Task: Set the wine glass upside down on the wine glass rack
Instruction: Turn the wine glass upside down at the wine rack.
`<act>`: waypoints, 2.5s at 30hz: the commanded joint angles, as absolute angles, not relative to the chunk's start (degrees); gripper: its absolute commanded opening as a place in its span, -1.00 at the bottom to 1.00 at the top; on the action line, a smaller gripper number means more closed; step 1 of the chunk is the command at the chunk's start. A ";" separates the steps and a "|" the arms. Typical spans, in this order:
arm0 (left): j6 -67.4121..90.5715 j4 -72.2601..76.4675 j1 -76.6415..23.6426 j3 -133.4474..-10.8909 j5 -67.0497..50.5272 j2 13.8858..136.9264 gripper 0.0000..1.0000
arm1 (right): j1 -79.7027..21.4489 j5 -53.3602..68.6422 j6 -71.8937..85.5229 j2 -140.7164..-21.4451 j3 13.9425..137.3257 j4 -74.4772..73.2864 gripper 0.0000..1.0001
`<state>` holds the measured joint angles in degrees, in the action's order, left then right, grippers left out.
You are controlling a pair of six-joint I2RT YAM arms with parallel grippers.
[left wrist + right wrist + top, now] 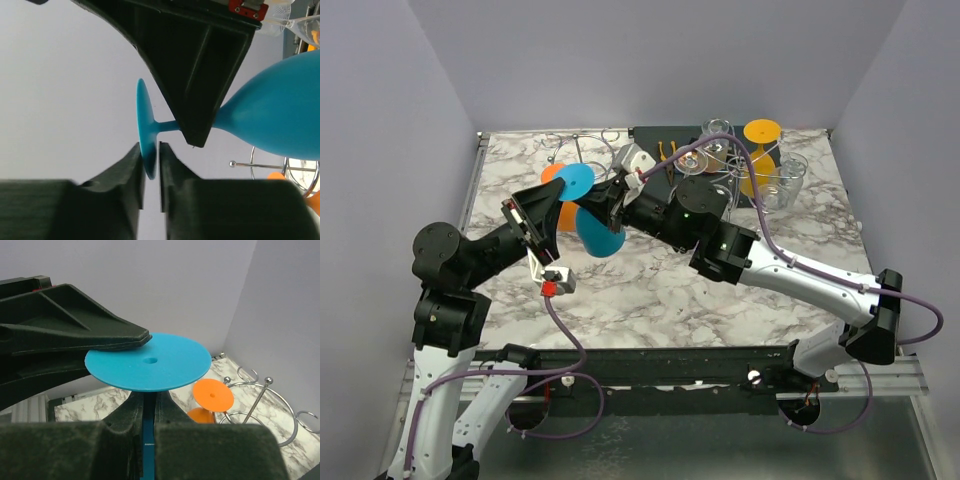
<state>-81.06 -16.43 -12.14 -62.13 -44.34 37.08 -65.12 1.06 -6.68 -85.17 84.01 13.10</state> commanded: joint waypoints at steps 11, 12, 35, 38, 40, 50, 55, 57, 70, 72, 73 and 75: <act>-89.38 -16.02 -12.36 -61.14 -41.52 40.29 -1.00 | -64.90 1.03 -6.32 -83.86 82.29 12.74 0.05; -89.55 -15.63 -12.32 -61.36 -40.54 40.96 -1.00 | -64.95 0.25 -6.37 -82.69 81.09 12.69 0.28; -79.60 -10.68 -11.37 -78.64 -19.38 60.04 -1.00 | -60.38 -8.89 -10.15 -76.85 87.26 -8.44 0.70; -78.25 -6.36 -10.93 -78.51 -17.39 61.10 -1.00 | -49.31 -1.70 -4.13 -82.70 96.13 -11.80 0.67; -77.72 -4.15 -10.49 -78.41 -16.52 61.77 -1.00 | -42.86 -0.44 -2.78 -84.74 99.58 -10.69 0.65; -80.57 -2.04 -4.11 -80.42 -18.08 67.94 -1.00 | -22.05 -4.92 3.87 -83.59 102.85 -6.75 0.68; -86.64 -0.26 0.17 -78.80 -21.97 70.59 -1.00 | -7.84 -6.02 12.34 -77.12 91.83 -5.26 0.68; -89.18 1.97 3.15 -77.49 -24.22 71.54 -1.00 | -3.02 -7.54 15.35 -73.61 84.74 -2.61 0.70; -92.44 9.55 10.37 -73.40 -29.53 78.54 -1.00 | 7.37 -9.97 20.21 -67.23 64.20 -0.63 0.73; -92.50 10.71 10.37 -73.54 -29.83 80.19 -1.00 | 7.40 -10.18 20.29 -66.48 62.31 -0.53 0.74; -92.74 11.11 10.39 -73.66 -30.14 81.17 -1.00 | 7.44 -10.16 20.23 -65.87 61.36 -0.54 0.74; -94.15 11.69 10.37 -73.91 -30.71 83.02 -1.00 | 7.43 -10.12 20.41 -64.58 58.96 -0.53 0.74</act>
<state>-91.68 8.05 10.13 -73.67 -26.94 80.16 7.09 -8.56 19.53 -67.88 62.37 -2.24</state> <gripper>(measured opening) 0.039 0.869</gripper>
